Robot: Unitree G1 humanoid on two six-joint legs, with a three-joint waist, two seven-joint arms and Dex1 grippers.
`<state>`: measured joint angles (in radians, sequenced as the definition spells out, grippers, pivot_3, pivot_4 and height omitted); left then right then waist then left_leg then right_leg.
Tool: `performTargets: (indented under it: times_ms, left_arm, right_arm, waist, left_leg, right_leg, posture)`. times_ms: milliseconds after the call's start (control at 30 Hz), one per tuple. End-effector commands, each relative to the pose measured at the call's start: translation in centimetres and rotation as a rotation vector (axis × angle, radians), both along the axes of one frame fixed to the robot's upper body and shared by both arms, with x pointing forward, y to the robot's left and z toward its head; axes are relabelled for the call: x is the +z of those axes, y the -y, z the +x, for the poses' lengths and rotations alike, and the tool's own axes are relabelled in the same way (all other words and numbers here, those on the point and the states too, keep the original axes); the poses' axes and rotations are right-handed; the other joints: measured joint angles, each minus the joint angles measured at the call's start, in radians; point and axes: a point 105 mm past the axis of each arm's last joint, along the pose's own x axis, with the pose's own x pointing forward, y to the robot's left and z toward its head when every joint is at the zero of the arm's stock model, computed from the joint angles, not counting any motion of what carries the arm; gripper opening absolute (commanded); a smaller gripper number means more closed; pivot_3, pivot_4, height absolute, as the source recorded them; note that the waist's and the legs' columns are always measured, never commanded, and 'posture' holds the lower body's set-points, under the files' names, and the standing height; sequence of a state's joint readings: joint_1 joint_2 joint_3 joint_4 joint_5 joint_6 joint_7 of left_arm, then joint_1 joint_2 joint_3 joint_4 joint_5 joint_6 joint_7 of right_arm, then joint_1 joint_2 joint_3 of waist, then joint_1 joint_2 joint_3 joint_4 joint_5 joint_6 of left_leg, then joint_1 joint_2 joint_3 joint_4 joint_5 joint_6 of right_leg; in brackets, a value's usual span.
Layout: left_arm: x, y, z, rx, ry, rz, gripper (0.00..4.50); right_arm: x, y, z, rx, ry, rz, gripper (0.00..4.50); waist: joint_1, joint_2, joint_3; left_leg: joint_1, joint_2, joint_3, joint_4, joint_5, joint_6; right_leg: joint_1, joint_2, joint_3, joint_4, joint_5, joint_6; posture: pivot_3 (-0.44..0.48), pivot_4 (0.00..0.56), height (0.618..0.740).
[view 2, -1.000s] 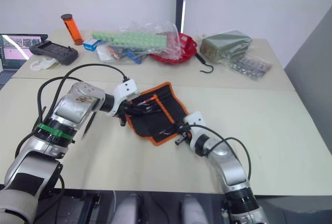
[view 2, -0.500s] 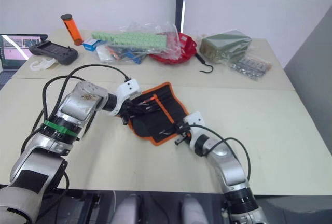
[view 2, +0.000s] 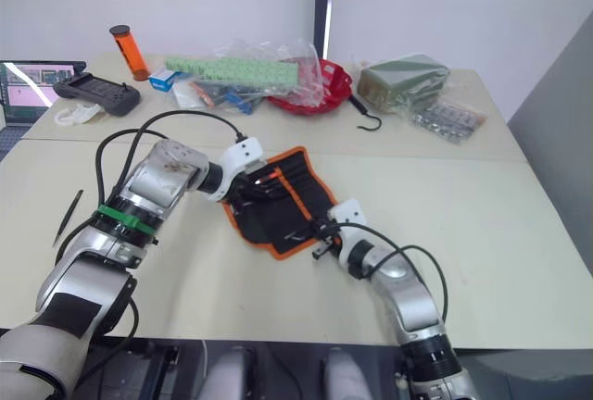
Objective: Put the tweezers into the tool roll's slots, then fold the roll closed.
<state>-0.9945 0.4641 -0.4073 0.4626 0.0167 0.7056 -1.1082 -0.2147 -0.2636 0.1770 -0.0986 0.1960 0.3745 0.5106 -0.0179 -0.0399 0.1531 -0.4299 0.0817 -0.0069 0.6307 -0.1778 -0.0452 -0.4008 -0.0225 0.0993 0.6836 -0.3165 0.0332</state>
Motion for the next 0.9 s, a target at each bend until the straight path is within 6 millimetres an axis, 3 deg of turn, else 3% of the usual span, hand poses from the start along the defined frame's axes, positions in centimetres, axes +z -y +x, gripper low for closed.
performTargets:
  times_ms: [33,533,800,900]
  left_arm:
    - [1.3,1.1,0.7,-0.033,0.062,-0.004,0.0]
    - [0.9,3.4,1.8,-0.082,0.092,-0.025,0.0]
    - [0.9,3.3,2.0,-0.078,0.094,-0.037,0.0]
    - [1.4,3.2,2.1,-0.055,0.089,-0.079,1.16]
  right_arm:
    - [-1.7,-0.5,-0.5,0.016,-0.064,-0.029,0.01]
    - [-1.8,-1.0,-0.9,0.02,-0.067,-0.018,0.01]
    - [-1.8,-0.9,-0.8,0.014,-0.065,-0.017,0.01]
    - [-1.7,-0.8,-0.7,0.009,-0.06,-0.018,0.0]
  waist:
    - [0.0,0.0,0.0]
    - [0.001,0.0,0.0]
    - [0.0,0.0,0.0]
    - [0.0,0.0,0.0]
  left_leg:
    - [0.0,0.0,0.0,0.0,0.0,0.0]
    - [0.001,-0.002,-0.003,0.001,0.0,0.0]
    - [0.004,-0.005,-0.009,0.001,0.0,0.0]
    - [0.004,-0.005,-0.01,0.001,0.0,0.0]
  right_leg:
    - [0.0,0.0,0.0,0.0,0.0,0.0]
    - [0.004,0.0,0.0,0.0,0.0,0.0]
    - [0.011,0.0,0.0,-0.002,-0.001,0.002]
    - [0.011,0.0,-0.001,-0.002,-0.001,0.002]
  posture:
    - [0.0,0.15,0.738]
    - [0.0,0.15,0.738]
    - [0.0,0.15,0.738]
    - [0.0,0.15,0.738]
